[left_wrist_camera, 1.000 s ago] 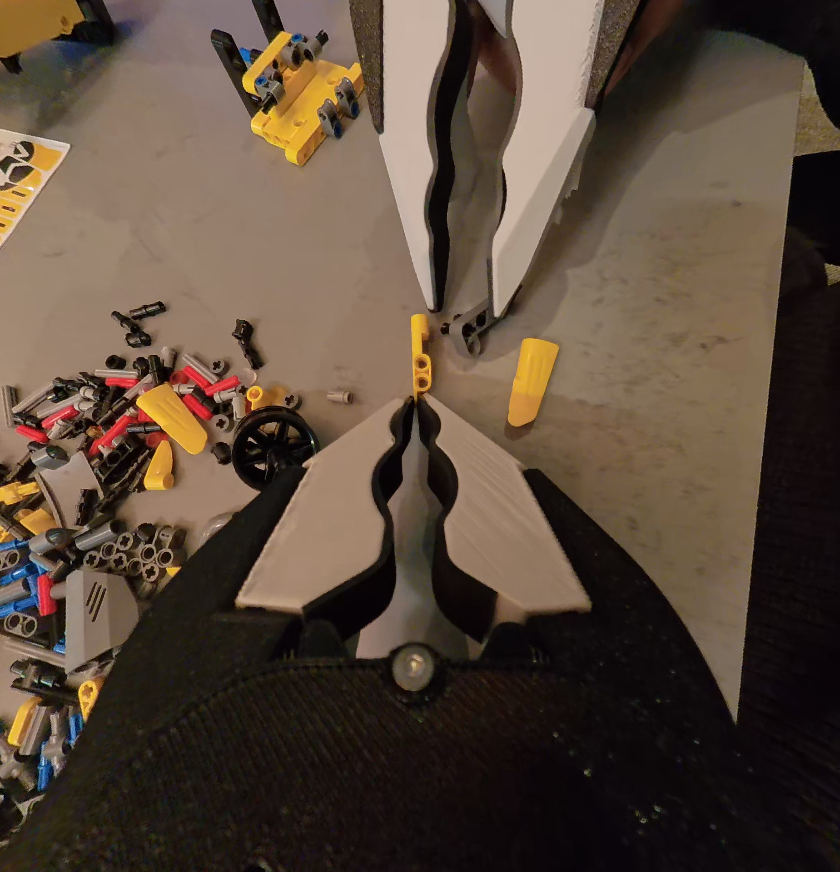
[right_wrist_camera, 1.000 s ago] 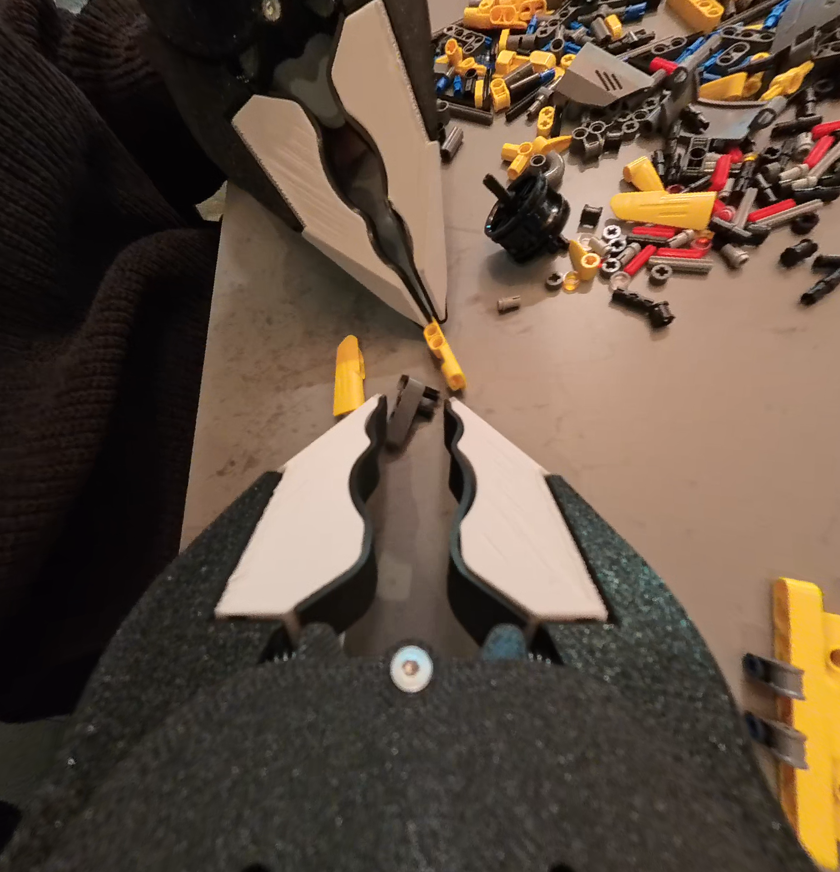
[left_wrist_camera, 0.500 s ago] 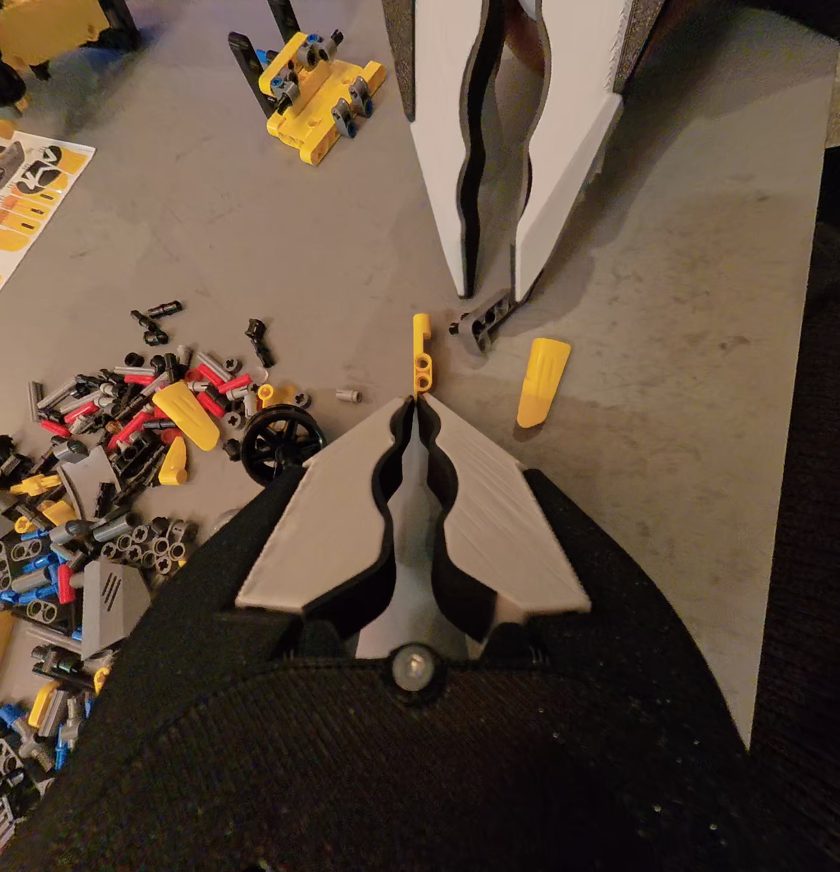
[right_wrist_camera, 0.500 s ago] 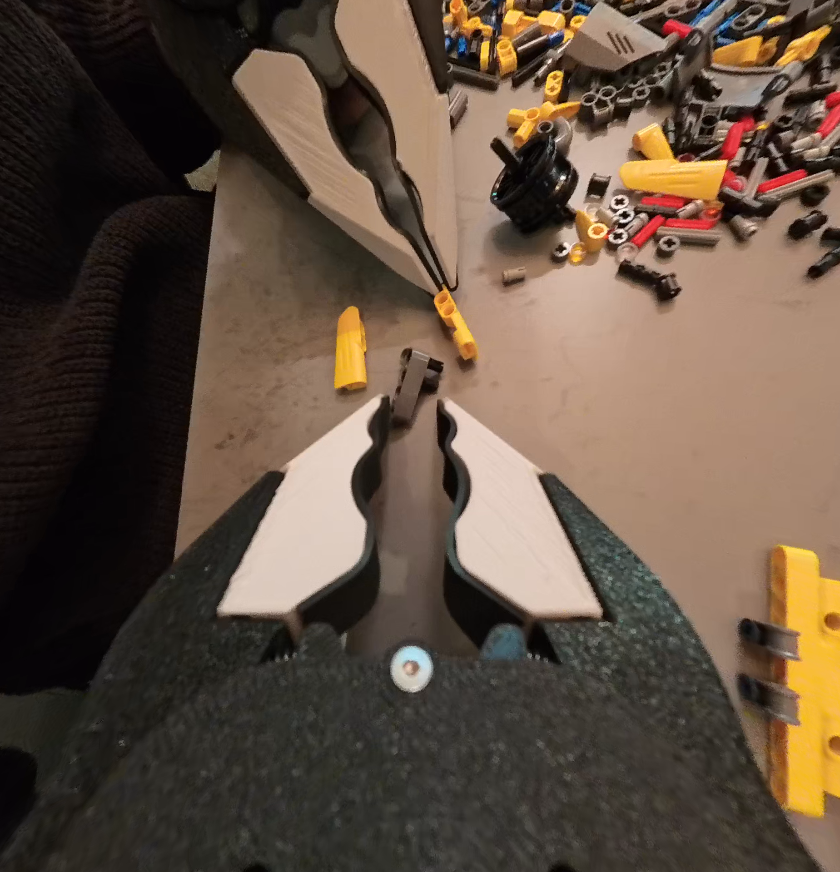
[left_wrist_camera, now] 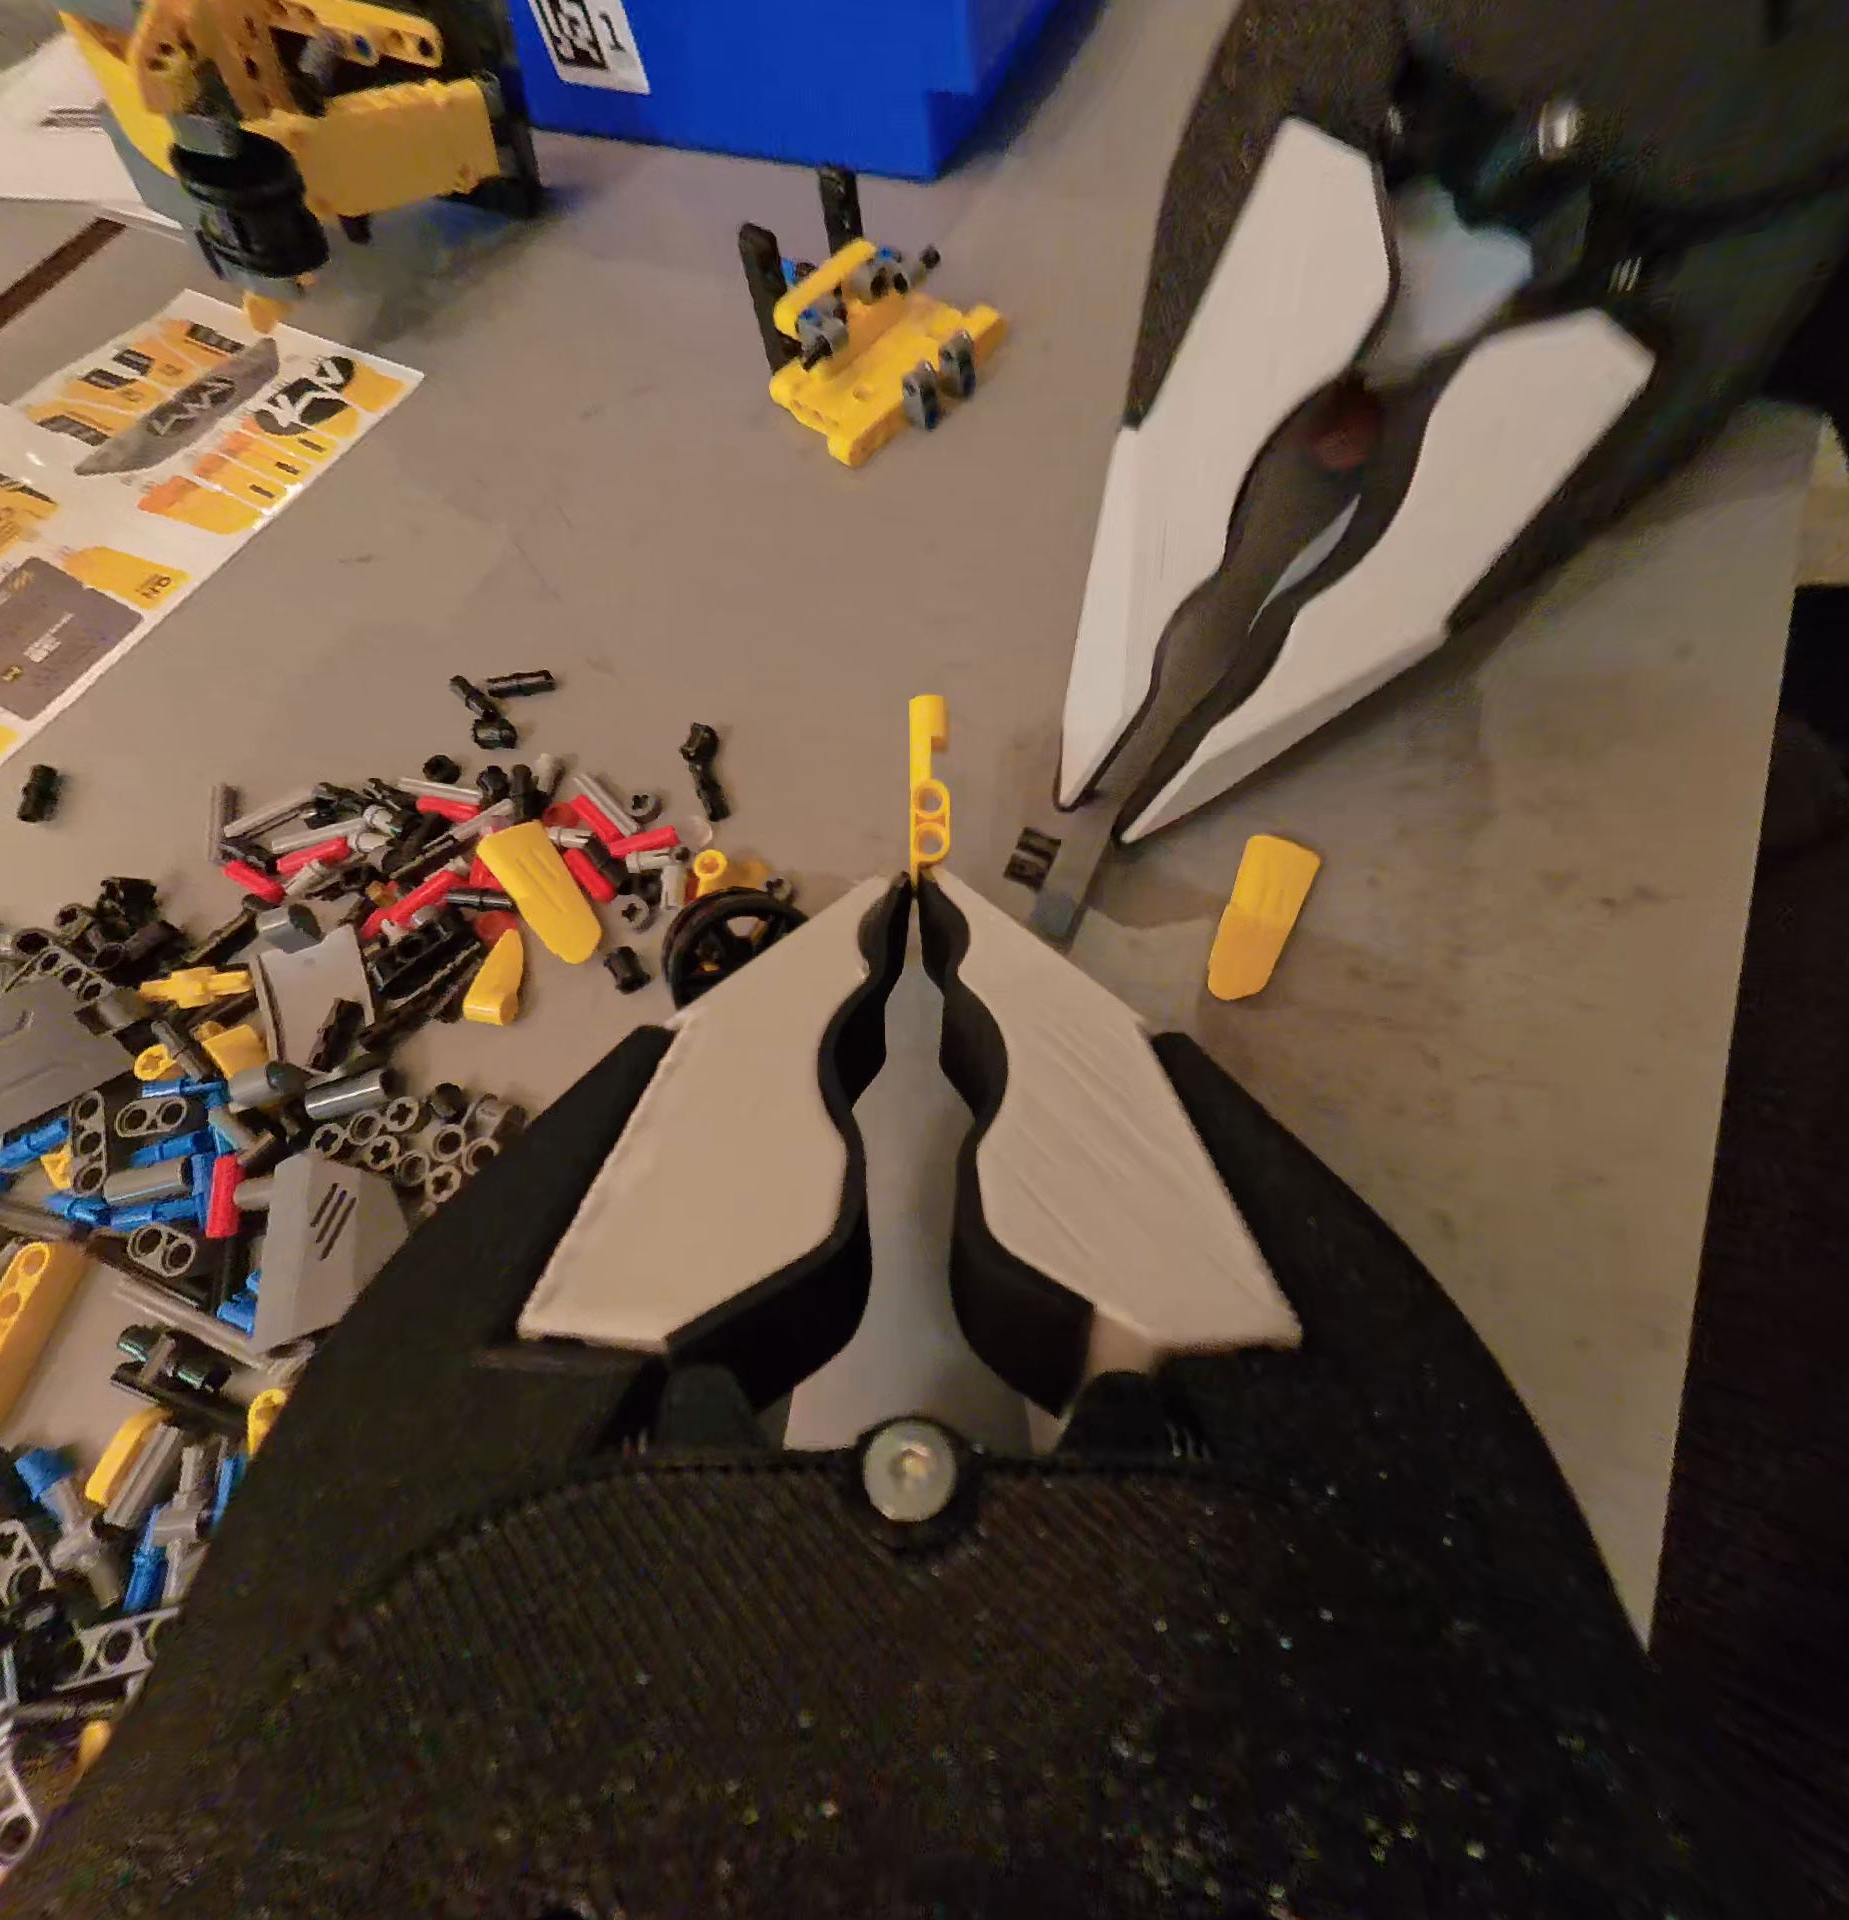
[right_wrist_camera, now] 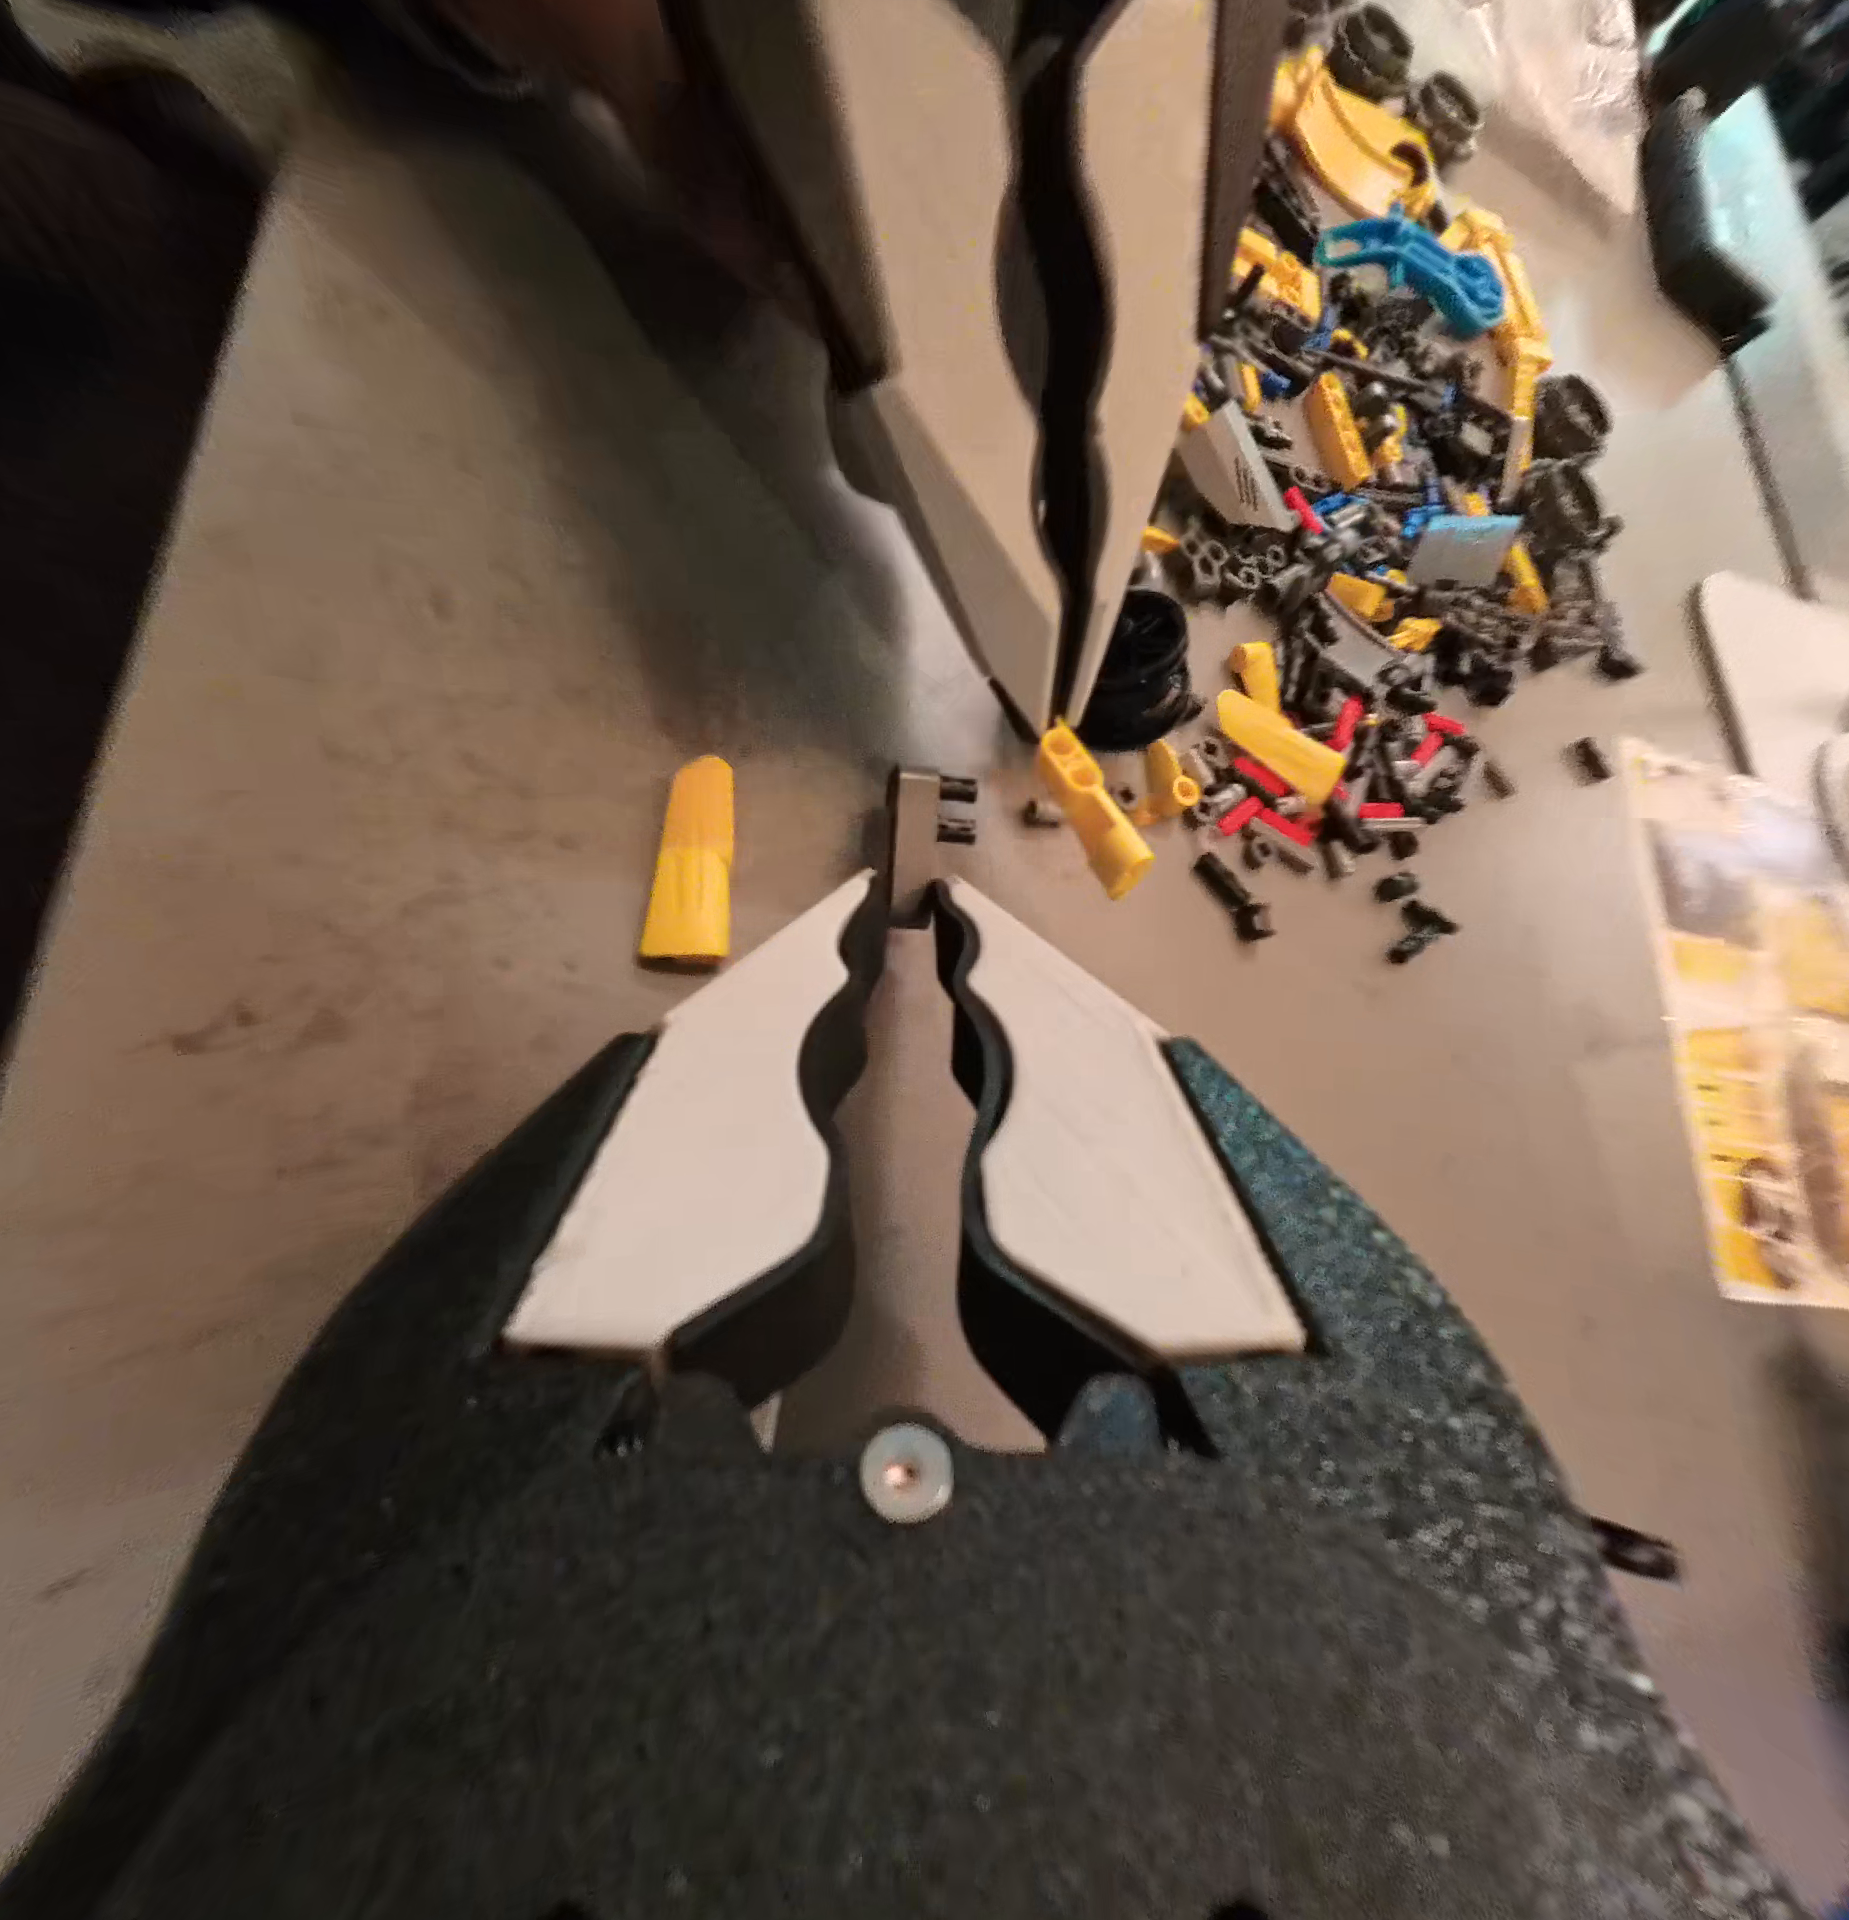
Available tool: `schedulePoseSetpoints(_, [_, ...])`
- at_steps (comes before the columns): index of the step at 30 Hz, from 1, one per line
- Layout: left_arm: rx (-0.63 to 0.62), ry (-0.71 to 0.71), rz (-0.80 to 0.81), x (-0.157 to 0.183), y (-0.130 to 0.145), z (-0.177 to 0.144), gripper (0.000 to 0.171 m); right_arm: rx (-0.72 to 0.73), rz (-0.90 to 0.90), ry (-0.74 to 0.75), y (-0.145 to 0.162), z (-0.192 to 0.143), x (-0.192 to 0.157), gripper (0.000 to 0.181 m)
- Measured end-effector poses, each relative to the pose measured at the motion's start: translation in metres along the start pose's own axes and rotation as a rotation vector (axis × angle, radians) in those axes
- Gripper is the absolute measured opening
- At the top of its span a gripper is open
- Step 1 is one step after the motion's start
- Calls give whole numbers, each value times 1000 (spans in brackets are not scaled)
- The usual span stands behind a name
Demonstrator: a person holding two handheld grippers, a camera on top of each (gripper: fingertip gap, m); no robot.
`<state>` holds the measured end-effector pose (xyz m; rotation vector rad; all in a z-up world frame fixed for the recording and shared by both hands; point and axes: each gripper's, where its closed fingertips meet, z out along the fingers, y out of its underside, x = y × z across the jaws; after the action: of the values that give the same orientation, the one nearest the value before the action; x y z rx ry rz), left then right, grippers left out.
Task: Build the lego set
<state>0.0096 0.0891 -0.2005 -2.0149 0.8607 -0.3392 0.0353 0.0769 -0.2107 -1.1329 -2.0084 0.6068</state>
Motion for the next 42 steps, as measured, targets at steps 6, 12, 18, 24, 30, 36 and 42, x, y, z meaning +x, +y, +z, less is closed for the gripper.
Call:
schedulePoseSetpoints(6, [35,-6,-31,-4,-4,-4,0,-31,-185,104,2,6,-1,12])
schedulePoseSetpoints(12, [35,-10,-29,-5,-4,-4,0,-9,-49,65,2,3,3,25])
schedulePoseSetpoints(18, [68,-2,-69,-8,-7,-8,0,-66,181,2,14,9,12,12])
schedulePoseSetpoints(24, [71,0,-83,-10,-8,-8,0,-52,135,26,10,10,11,23])
schedulePoseSetpoints(30, [82,8,-100,-11,-9,-9,0,-34,183,-110,1,19,3,21])
schedulePoseSetpoints(36, [97,8,-115,-13,-11,-11,0,13,120,18,-4,10,18,8])
schedulePoseSetpoints(42, [125,23,-157,-16,-13,-14,0,-246,-324,310,30,-2,34,8])
